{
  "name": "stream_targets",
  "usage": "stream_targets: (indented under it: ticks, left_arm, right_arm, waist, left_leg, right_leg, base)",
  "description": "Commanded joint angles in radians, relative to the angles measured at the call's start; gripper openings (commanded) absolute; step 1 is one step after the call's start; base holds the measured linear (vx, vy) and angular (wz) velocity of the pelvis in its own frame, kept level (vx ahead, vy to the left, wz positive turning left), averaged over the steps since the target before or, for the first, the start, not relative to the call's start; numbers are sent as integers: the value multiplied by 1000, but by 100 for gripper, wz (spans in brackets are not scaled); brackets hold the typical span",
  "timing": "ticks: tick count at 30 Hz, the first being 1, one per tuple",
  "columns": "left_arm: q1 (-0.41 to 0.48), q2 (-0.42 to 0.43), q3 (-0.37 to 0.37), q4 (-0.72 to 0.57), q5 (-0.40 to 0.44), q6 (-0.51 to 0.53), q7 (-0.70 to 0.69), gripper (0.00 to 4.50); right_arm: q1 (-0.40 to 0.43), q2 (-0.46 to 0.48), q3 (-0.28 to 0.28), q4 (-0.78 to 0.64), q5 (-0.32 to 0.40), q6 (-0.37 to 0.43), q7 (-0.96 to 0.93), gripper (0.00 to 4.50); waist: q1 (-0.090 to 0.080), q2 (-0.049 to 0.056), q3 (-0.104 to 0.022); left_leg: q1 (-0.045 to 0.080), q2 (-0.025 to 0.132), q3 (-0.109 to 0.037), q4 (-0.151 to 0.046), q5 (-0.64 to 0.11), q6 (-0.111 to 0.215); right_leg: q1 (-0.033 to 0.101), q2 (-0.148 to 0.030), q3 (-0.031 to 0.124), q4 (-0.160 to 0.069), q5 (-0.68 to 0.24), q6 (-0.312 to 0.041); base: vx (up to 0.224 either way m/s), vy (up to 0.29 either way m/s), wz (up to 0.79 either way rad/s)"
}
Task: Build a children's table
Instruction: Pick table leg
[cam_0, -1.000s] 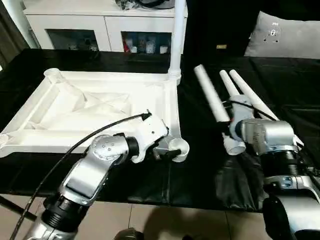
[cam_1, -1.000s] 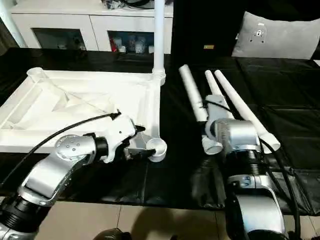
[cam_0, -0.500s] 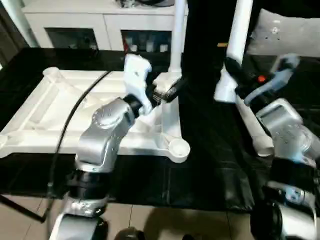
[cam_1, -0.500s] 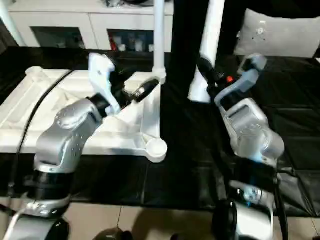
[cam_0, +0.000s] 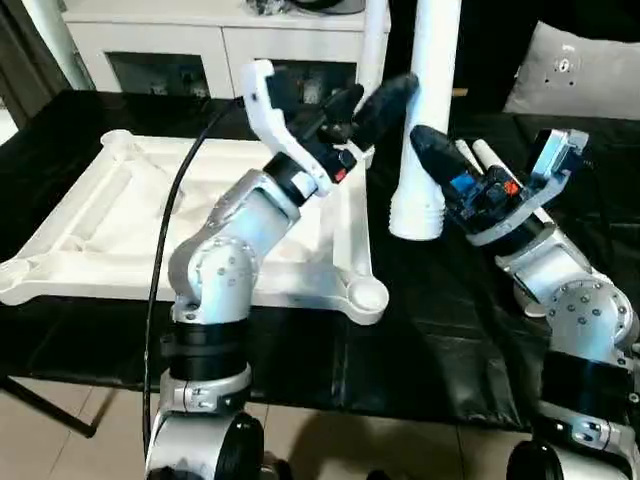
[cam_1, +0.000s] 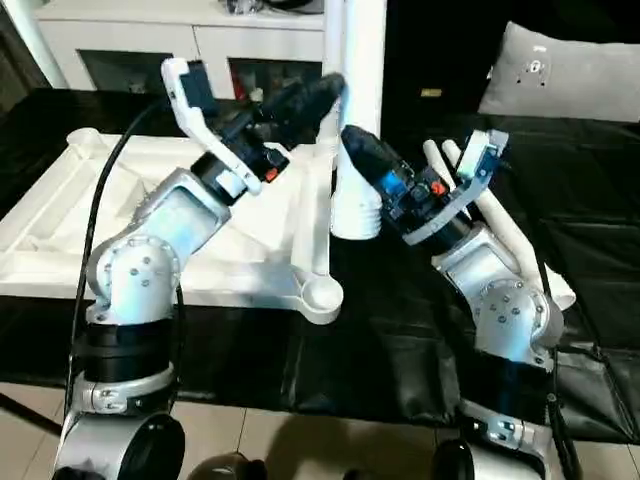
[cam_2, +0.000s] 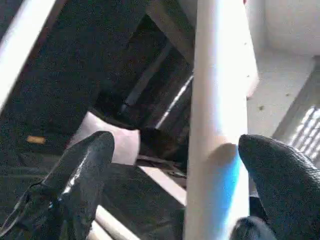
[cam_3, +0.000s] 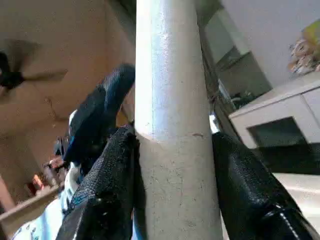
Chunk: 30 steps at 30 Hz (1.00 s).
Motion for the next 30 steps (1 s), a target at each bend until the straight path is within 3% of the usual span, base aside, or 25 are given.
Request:
stream_targets:
  ticks: [1,6,10,13,17,23,24,25,26,27,30]
  left_arm:
    - [-32,-70,-5,-24,-28,16,15,450]
    - [-23,-53,-22,-24,-40,22,21,450]
    - [-21,-44,-32,-20,-32,17,20,450]
    - [-17,-33,-47,-24,-37,12,27,450]
    - [-11,-31,-49,-29,-42,8,30,450]
    - [-14,-26,-63,-2,68,-77,105,397]
    - [-19,-46,-49,21,96,-107,173,384]
    - [-19,-46,-49,21,96,-107,173,384]
    - [-20,-53,-48,32,118,-125,205,375]
    - [-19,-64,-49,49,161,-158,261,370]
    - [5,-66,-102,65,270,-215,329,339]
  right_arm:
    - [6,-7,21,-26,7,4,13,185]
    - [13,-7,63,-43,-4,-1,18,185]
    - [17,-14,90,-44,-32,-21,14,185]
    - [31,-26,143,-44,-78,-48,9,185]
    - [40,-23,158,-47,-83,-59,8,185]
    - [26,-15,263,-30,-313,-249,-117,185]
    - [11,5,292,-4,-411,-348,-197,185]
    - [11,5,292,-4,-411,-348,-197,185]
    - [8,9,309,11,-456,-390,-228,185]
    - [4,19,335,37,-529,-459,-283,185]
    - [8,61,349,72,-613,-579,-375,185]
  waist:
    - [2,-20,-81]
    - [10,-19,-87]
    - [13,-21,-87]
    - [13,-21,-85]
    - [13,-25,-86]
    - [10,-22,-89]
    - [9,-18,-90]
    - [5,-20,-89]
    - [4,-21,-89]
    - [6,-19,-90]
    - [3,-17,-93]
  left_leg:
    - [16,105,-51,-66,-110,68]
    - [12,106,-48,-61,-67,84]
    - [11,105,-46,-61,-64,82]
    - [12,107,-47,-63,-84,68]
    - [12,104,-46,-63,-96,61]
    - [10,106,-51,-63,-83,47]
    - [12,106,-51,-62,-90,40]
    - [11,104,-49,-62,-91,35]
    - [11,101,-48,-62,-93,37]
    - [10,103,-50,-62,-85,37]
    - [14,106,-51,-62,-94,40]
  right_leg:
    - [46,-124,71,-92,-366,-50]
    - [49,-131,77,-77,-263,-95]
    - [50,-131,76,-78,-272,-89]
    - [49,-131,76,-82,-307,-74]
    - [50,-133,76,-85,-339,-61]
    - [46,-129,76,-80,-307,-47]
    - [46,-131,76,-80,-310,-46]
    - [44,-129,76,-81,-310,-46]
    - [47,-130,75,-82,-313,-49]
    - [46,-127,75,-79,-297,-52]
    - [43,-128,76,-78,-279,-52]
  base:
    - [0,0,0]
    - [0,0,0]
    - [0,0,0]
    - [0,0,0]
    - [0,0,0]
    - [0,0,0]
    - [0,0,0]
    - [0,0,0]
    - [0,0,0]
    - [0,0,0]
    - [0,0,0]
